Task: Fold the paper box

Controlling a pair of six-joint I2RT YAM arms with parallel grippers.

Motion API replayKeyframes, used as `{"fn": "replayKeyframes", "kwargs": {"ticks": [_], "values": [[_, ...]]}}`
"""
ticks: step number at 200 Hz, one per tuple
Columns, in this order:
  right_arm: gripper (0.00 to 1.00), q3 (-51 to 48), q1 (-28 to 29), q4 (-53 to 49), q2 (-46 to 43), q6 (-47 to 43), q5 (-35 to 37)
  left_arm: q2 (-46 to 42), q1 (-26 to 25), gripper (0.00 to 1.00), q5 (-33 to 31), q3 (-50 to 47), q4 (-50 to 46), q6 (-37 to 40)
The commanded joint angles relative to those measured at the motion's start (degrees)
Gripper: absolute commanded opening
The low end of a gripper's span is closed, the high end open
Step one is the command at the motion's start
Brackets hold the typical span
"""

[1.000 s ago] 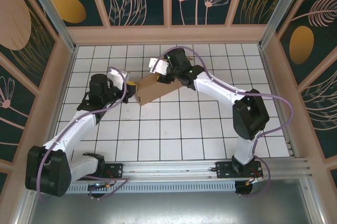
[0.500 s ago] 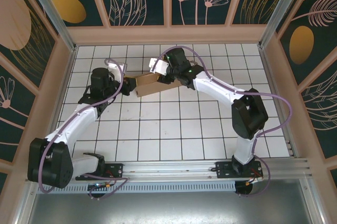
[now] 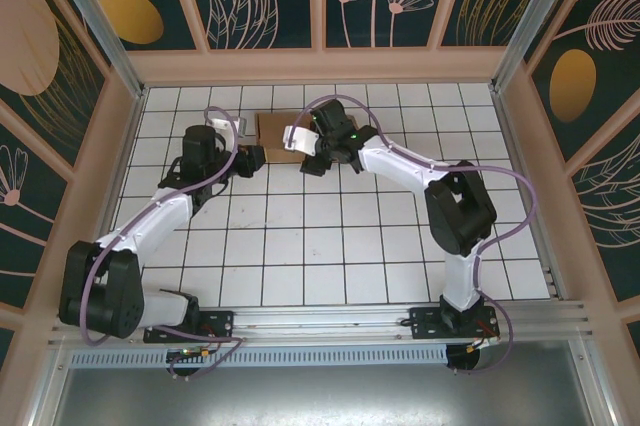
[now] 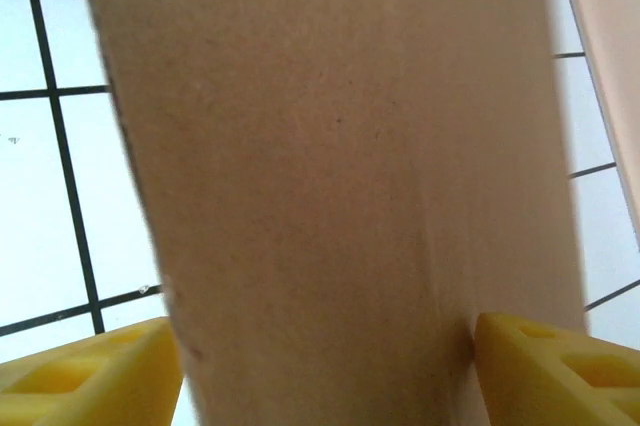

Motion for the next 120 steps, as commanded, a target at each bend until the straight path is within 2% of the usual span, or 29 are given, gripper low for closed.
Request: {"fn": "replayKeyframes", "kwargs": {"ticks": [1,19,48,72,95,105,110,114,120], "values": [[0.79,0.8,-0.3,-5.1,-0.9,1.5,-7.0,-1.0,-0.4,0.20,3.7,2.4,2.7,-0.7],[0.85,-3.0,-0.4,-5.3,-4.5,2.5,-10.2,-4.1,-0.4,0.25,5.1,-0.1,1.6,1.3],[0.86,-11.0,-3.4,3.1,-13.9,10.1,-20.1,-9.4,-0.4,0.34,5.1,-5.4,-0.9,2.4],[0.82,-17.3,-6.2,15.5,-21.1,20.1,-25.6,-11.8,-0.4,0.36,2.9,-7.2,-1.6,2.4],[0.73,-20.4,-8.3,25.0,-24.5,33.0,-22.0,-10.5,-0.4,0.36,-2.5,-4.4,-1.4,-0.8],[0.63,-19.9,-8.4,25.3,-24.6,38.1,-19.7,-8.4,-0.3,0.35,-4.9,-2.8,-1.0,-2.6],[0.55,-19.3,-10.3,24.6,-24.2,39.5,-18.3,-6.9,-0.4,0.34,-5.7,-2.1,-0.6,-3.5],[0.44,-19.1,-10.8,24.2,-23.9,40.1,-17.2,-5.5,-0.3,0.33,-6.1,-1.6,-0.2,-4.2],[0.20,-19.2,-11.5,24.7,-23.5,41.2,-15.8,-3.1,-0.3,0.30,-6.5,-0.9,0.2,-5.5]]}}
